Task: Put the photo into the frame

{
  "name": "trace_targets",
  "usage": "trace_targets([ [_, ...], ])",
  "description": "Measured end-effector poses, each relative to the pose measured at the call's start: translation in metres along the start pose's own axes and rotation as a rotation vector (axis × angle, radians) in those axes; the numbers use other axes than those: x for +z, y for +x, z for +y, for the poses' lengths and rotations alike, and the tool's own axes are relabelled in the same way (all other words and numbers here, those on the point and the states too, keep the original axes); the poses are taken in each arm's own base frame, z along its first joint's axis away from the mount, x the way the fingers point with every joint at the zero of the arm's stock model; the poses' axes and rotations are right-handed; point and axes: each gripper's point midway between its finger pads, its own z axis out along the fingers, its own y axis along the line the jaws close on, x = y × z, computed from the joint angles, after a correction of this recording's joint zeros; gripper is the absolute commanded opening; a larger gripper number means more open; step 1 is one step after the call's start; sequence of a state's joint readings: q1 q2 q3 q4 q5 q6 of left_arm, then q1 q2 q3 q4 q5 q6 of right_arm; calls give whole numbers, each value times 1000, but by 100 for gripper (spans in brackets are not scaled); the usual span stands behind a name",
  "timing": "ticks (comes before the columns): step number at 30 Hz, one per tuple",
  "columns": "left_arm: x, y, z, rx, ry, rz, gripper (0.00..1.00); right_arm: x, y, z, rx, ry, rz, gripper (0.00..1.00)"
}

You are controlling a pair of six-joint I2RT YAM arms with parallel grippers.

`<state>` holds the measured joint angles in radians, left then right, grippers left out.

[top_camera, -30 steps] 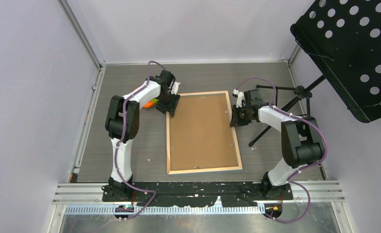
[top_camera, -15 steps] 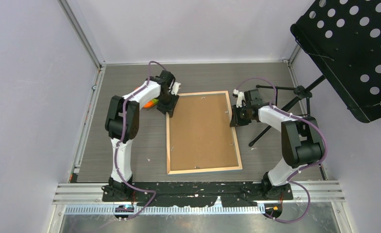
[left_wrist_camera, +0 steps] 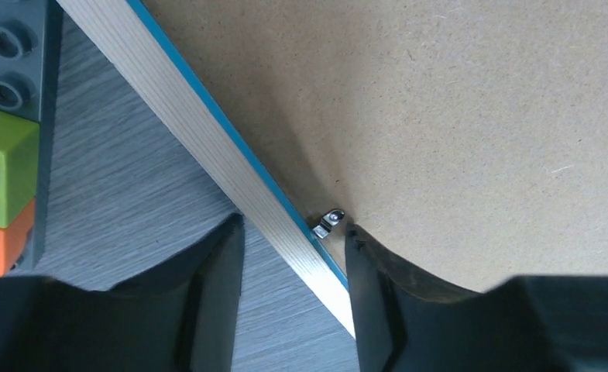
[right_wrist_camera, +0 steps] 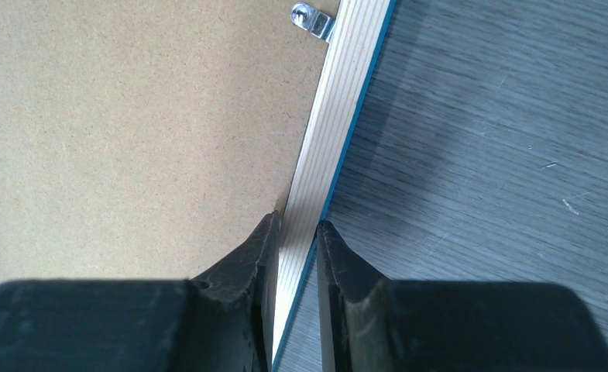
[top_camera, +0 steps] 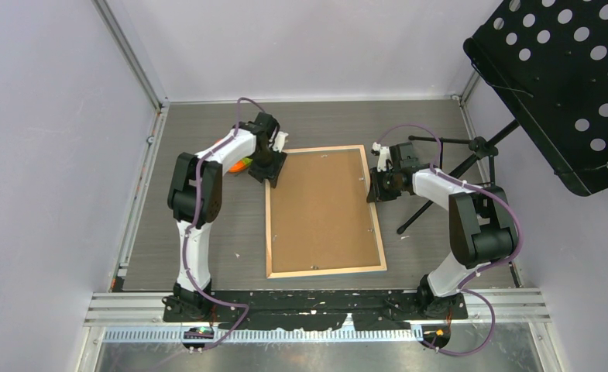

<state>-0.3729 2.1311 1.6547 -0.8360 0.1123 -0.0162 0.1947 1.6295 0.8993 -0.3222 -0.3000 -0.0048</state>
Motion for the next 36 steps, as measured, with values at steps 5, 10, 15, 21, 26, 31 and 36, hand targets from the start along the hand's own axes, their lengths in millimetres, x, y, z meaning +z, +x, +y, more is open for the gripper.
trace_targets([
  [5, -1, 4, 0, -1, 2, 15, 82, 0, 0, 0, 0, -1, 0, 6],
  [10, -16, 6, -2, 13, 3, 1, 88, 0, 0, 0, 0, -1, 0, 6],
  [15, -45, 19, -10, 56, 35, -36, 90, 0, 0, 0, 3, 1, 0, 6],
  [21, -53, 69, -26, 92, 103, 18, 92, 0, -1, -2, 17, 12, -1, 6],
  [26, -44, 110, -47, 144, 163, 90, 92, 2, -5, -4, 35, 30, 1, 6],
  [31, -37, 125, -68, 214, 187, 116, 88, 3, -10, -7, 44, 45, -4, 6],
  [36, -33, 126, -76, 244, 190, 108, 87, 4, -11, -8, 50, 48, -7, 6],
])
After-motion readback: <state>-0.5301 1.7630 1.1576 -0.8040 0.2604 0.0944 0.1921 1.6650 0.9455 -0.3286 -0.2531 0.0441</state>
